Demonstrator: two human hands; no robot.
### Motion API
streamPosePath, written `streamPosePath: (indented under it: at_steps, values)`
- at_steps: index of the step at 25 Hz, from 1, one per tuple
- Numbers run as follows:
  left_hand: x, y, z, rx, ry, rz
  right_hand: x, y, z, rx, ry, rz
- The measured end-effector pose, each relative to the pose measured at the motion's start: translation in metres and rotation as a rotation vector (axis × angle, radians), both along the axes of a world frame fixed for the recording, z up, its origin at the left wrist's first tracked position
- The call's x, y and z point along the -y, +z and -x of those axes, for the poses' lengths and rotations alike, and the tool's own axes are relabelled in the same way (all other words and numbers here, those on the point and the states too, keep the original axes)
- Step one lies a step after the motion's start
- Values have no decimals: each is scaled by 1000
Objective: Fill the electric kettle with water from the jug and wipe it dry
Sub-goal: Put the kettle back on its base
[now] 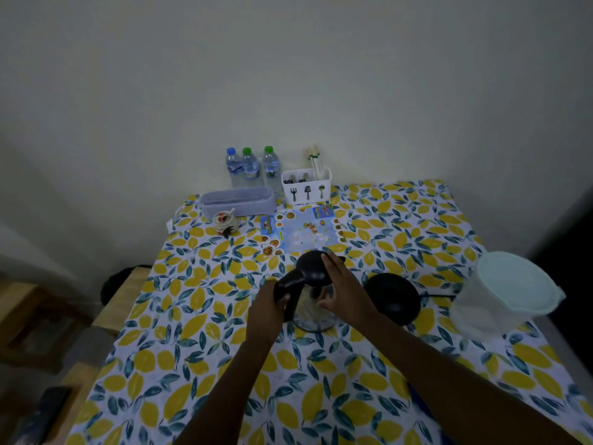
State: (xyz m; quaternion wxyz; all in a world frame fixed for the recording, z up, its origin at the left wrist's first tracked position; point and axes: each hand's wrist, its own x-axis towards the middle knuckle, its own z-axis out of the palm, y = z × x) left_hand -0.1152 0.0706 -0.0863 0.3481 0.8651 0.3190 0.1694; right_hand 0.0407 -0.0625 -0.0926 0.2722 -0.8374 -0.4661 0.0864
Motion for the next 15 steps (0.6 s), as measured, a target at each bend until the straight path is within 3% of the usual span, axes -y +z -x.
streamPosePath:
  at_steps: [8, 15]
  values:
    - [33, 28, -97, 9, -297, -40, 72, 28, -49, 87, -317, -88]
    - [70, 27, -153, -58, -371, 39, 113, 19, -83, 91, -434, -44]
